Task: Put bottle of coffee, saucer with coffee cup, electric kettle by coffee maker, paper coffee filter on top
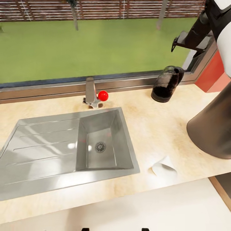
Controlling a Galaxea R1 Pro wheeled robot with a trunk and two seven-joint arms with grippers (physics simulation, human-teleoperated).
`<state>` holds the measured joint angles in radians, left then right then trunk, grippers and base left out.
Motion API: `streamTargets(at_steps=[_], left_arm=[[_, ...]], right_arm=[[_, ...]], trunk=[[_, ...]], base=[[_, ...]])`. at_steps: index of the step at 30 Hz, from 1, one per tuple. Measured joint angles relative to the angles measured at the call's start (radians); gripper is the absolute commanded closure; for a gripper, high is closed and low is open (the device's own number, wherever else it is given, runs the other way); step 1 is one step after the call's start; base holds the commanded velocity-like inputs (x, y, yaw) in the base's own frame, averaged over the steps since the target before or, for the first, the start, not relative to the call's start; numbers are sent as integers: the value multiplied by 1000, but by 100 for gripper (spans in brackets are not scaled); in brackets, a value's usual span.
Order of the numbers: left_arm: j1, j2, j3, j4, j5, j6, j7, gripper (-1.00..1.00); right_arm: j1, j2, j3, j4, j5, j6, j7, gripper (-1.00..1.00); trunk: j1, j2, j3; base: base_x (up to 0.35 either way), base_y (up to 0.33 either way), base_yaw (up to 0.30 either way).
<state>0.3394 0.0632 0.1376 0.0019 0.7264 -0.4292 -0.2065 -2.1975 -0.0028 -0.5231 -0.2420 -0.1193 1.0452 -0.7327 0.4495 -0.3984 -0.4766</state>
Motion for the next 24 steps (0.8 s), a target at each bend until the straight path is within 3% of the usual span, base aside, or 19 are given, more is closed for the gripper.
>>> streamTargets(at_steps=[5,16,24], left_arm=[[28,4,-1,0,1,-3,-12,-100],[34,11,-1,-2,1,-1,-24,-100],[33,9,-1,-5,-1,-1,-25,-100]], right_arm=[[0,-4,1,0,0,1,1,-100],[0,-18,2,-13,1,1,3,-100],[0,-20,2,-92,43,-3,-8,-100]], trunk=[[0,0,-8],[0,0,-23],[0,0,-23]], base=[[0,0,125],[0,0,98],[137,23,3]])
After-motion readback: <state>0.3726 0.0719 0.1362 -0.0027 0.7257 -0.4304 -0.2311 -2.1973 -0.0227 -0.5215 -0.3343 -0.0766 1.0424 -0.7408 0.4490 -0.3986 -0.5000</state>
